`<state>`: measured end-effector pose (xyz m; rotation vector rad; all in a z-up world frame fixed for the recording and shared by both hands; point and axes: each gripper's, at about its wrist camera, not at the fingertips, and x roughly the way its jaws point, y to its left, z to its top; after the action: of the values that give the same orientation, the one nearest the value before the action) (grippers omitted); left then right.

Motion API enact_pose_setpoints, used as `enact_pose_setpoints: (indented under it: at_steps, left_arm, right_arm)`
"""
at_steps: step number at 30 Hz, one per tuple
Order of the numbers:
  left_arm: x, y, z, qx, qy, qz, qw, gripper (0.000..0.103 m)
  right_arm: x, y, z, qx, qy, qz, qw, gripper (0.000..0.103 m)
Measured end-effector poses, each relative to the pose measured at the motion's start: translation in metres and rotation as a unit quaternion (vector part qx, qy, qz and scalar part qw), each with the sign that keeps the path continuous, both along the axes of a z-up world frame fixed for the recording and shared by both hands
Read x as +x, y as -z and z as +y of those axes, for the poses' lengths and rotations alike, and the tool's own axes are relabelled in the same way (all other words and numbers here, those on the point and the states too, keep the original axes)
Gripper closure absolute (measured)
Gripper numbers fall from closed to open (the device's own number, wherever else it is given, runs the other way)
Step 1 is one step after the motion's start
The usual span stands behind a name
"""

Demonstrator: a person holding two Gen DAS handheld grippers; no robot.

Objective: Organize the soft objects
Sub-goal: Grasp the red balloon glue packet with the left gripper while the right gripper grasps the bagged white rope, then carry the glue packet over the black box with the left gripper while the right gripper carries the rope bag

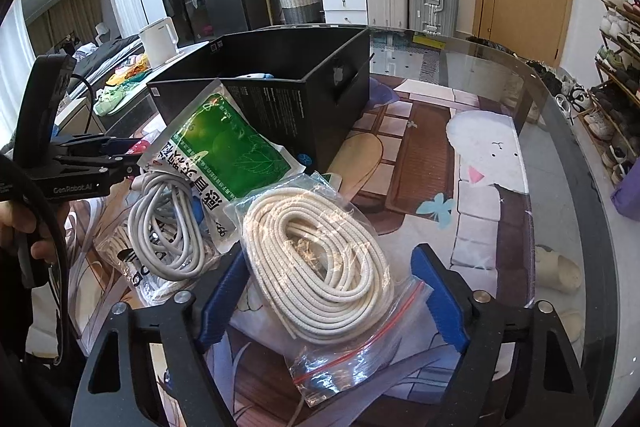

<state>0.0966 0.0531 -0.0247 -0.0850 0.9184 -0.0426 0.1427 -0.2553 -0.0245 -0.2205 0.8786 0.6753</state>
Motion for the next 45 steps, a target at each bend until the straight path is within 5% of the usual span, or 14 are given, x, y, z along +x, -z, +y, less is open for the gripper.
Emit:
enact_pose_setpoints:
  at_steps: [18,45]
  left_arm:
    - [-0.006,-0.01,-0.009,0.009,-0.004,-0.017,0.9998,0.061]
    - [-0.025,-0.04,-0.002,-0.005,-0.015,-0.066,0.9977,0.061]
  right_arm:
    - [-0.01,-0.004,-0.008,0.009,-0.005,-0.016,1.0,0.059]
    - [-0.031,-0.04,-0.019,0.034,0.004,-0.07,0.997,0.061]
